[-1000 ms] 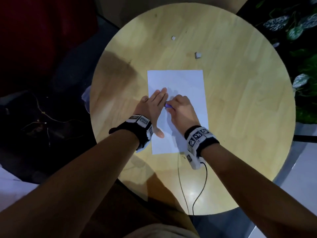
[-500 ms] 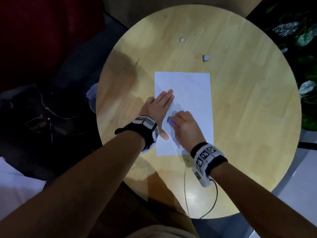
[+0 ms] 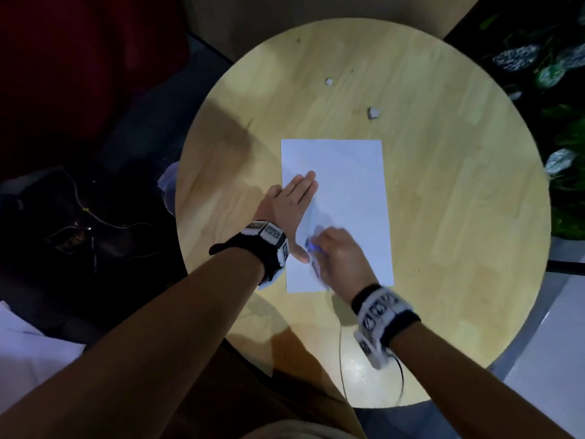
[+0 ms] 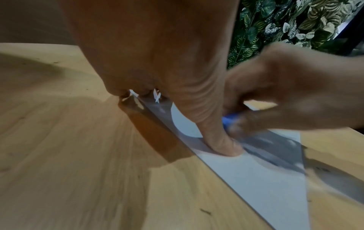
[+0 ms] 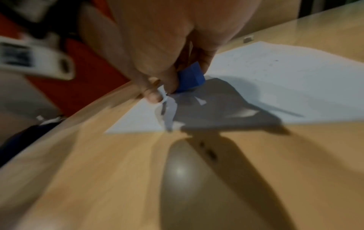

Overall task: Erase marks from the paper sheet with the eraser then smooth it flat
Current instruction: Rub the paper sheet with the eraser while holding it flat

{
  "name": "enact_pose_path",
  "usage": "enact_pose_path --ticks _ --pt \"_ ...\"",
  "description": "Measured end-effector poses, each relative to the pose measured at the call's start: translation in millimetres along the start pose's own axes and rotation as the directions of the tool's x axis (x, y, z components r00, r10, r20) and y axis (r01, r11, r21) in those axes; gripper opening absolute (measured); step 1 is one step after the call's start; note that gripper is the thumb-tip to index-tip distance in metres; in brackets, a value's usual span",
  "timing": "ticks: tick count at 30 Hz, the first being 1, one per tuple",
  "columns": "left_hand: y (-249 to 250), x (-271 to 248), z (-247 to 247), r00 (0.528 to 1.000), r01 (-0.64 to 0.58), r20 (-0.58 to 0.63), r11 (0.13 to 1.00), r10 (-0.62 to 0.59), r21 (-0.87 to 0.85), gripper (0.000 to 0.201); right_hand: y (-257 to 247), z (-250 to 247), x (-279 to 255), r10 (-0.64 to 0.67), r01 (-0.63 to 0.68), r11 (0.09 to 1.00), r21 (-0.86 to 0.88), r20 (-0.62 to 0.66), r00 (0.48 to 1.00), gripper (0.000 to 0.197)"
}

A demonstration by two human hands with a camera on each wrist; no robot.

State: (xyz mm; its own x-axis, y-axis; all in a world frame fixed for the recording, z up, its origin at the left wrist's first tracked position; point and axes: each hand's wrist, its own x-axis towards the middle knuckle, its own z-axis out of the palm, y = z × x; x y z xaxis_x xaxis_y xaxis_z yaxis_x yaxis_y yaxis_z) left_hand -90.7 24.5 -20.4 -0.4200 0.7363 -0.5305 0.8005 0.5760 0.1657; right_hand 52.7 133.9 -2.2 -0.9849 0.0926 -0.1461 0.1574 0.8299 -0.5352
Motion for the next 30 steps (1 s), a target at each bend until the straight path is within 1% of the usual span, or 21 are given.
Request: enact_pose_path --ticks 2,3,4,5,7,8,9,10,12,14,16,17,19,21,22,24,25,28,30 --pt "1 -1 1 1.000 0.002 -0.003 1.000 -0.002 0.009 0.155 2 -2 -21 -0.044 0.041 0.999 0.031 0.094 0.995 0.012" --pt "2 0 0 1.000 0.004 0.000 1.000 -0.004 0.006 0.154 7 -5 -17 -0.061 0.059 0.998 0.022 0.112 0.992 0.012" --pt "1 1 -1 1.000 0.006 0.003 1.000 -0.006 0.000 0.154 13 -7 -6 -0.064 0.064 0.998 0.005 0.103 0.993 0.010" --pt "1 1 -2 1.000 0.006 0.008 1.000 -0.006 -0.006 0.153 19 -7 9 -0.038 0.038 0.999 -0.014 0.055 0.998 0.009" --pt "1 2 -2 1.000 0.001 0.015 1.000 -0.001 -0.016 0.153 30 -11 43 0.088 -0.091 0.996 -0.025 -0.087 0.992 0.009" --pt "1 1 -3 1.000 0.000 0.015 1.000 0.000 -0.025 0.152 35 -12 55 0.147 -0.151 0.988 -0.016 -0.126 0.981 0.010" --pt "1 0 -3 1.000 0.002 0.017 0.999 -0.001 -0.034 0.152 38 -12 61 0.178 -0.181 0.983 -0.007 -0.136 0.974 0.011" --pt "2 0 -2 1.000 0.003 0.016 0.999 -0.003 -0.039 0.152 36 -10 59 0.179 -0.182 0.983 -0.009 -0.132 0.975 0.011" --pt "1 0 -1 1.000 0.009 0.005 0.999 -0.009 -0.041 0.152 27 -6 39 0.124 -0.126 0.992 -0.015 -0.110 0.986 0.009" --pt "0 0 0 1.000 0.008 -0.018 0.999 -0.009 -0.034 0.152 21 -3 8 0.066 -0.064 0.998 0.029 -0.053 0.996 0.009" --pt "0 0 1 0.999 0.005 -0.037 0.999 -0.006 -0.035 0.153 22 -3 -18 0.045 -0.046 0.996 0.077 0.008 0.999 0.010" --pt "1 -1 2 0.999 0.009 -0.041 0.999 -0.011 -0.040 0.152 25 -3 -25 0.056 -0.057 0.995 0.080 0.011 0.998 0.010" --pt "6 -6 3 0.998 0.021 -0.050 0.998 -0.025 -0.064 0.148 35 -2 -31 0.141 -0.138 0.989 0.061 -0.055 0.988 0.011" --pt "11 -13 6 0.997 0.036 -0.063 0.993 -0.044 -0.117 0.142 41 -1 -31 0.271 -0.272 0.962 0.017 -0.138 0.952 0.012" --pt "14 -17 7 0.996 0.046 -0.069 0.990 -0.055 -0.133 0.137 42 0 -29 0.310 -0.313 0.950 0.002 -0.149 0.939 0.013" --pt "19 -28 10 0.994 0.071 -0.072 0.987 -0.082 -0.143 0.123 38 0 -24 0.314 -0.315 0.949 0.013 -0.128 0.941 0.015" --pt "20 -34 11 0.993 0.081 -0.068 0.986 -0.092 -0.147 0.116 37 0 -20 0.310 -0.308 0.951 0.036 -0.116 0.944 0.020" --pt "28 -60 13 0.990 0.132 -0.015 0.968 -0.138 -0.214 0.097 38 -8 -8 0.320 -0.315 0.946 0.070 -0.070 0.945 0.035" --pt "35 -77 15 0.990 0.141 0.011 0.971 -0.142 -0.195 0.087 46 -14 1 0.284 -0.279 0.953 0.114 -0.024 0.959 0.038"
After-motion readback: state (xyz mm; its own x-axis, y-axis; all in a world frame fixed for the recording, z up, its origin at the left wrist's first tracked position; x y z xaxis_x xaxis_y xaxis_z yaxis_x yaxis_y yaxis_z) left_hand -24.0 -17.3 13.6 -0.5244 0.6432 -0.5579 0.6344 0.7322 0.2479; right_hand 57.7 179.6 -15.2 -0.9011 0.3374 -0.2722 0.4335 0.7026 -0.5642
